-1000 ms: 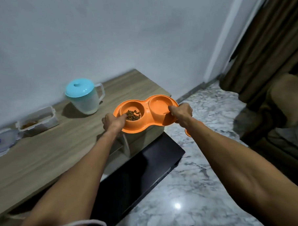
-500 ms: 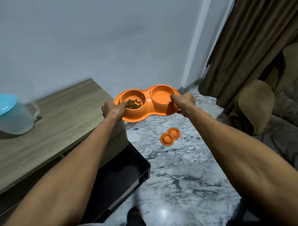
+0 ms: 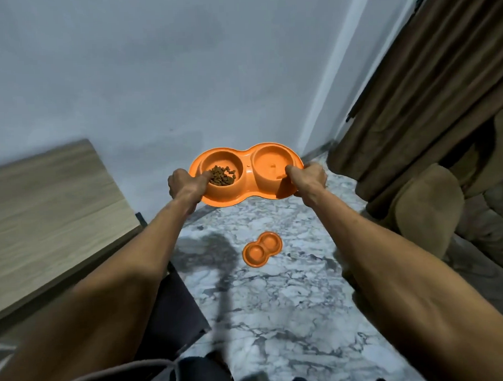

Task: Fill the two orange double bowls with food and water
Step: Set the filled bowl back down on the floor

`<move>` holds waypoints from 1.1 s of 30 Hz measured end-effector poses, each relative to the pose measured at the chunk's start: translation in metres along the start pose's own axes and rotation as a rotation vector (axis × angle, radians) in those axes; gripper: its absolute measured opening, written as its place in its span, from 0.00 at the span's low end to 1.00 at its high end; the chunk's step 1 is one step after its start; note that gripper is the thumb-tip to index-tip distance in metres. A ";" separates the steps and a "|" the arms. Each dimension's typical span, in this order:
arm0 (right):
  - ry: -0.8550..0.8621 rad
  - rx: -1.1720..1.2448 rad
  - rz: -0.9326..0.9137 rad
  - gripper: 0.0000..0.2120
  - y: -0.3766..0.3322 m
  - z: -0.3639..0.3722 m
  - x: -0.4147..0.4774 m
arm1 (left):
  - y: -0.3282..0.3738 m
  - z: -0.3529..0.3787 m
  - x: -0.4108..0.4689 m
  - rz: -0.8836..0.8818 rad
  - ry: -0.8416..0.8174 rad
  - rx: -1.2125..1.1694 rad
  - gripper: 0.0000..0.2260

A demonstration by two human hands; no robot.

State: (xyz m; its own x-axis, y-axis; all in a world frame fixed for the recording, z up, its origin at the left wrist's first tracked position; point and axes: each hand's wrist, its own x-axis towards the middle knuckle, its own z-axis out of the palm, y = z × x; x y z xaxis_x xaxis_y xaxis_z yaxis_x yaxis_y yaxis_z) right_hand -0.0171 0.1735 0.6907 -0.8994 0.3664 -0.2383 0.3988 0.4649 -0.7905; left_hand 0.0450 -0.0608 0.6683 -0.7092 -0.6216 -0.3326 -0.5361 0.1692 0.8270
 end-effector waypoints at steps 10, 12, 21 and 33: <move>-0.201 -0.047 0.017 0.34 0.082 0.107 0.142 | -0.079 0.115 0.092 -0.152 0.133 0.064 0.18; -0.272 -0.063 0.017 0.34 0.114 0.142 0.173 | -0.113 0.144 0.114 -0.176 0.168 0.084 0.17; -0.404 -0.205 0.009 0.30 0.309 0.325 0.284 | -0.333 0.282 0.225 -0.346 0.295 0.131 0.15; -0.550 -0.366 0.016 0.29 0.517 0.522 0.314 | -0.584 0.368 0.316 -0.563 0.408 0.128 0.16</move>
State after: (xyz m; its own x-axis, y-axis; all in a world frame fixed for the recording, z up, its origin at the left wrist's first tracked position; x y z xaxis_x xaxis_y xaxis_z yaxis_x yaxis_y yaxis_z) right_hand -0.1869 0.1084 -0.0873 -0.8143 -0.0444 -0.5787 0.3607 0.7424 -0.5646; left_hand -0.0346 -0.0750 -0.0865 -0.0934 -0.8741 -0.4766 -0.8385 -0.1891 0.5111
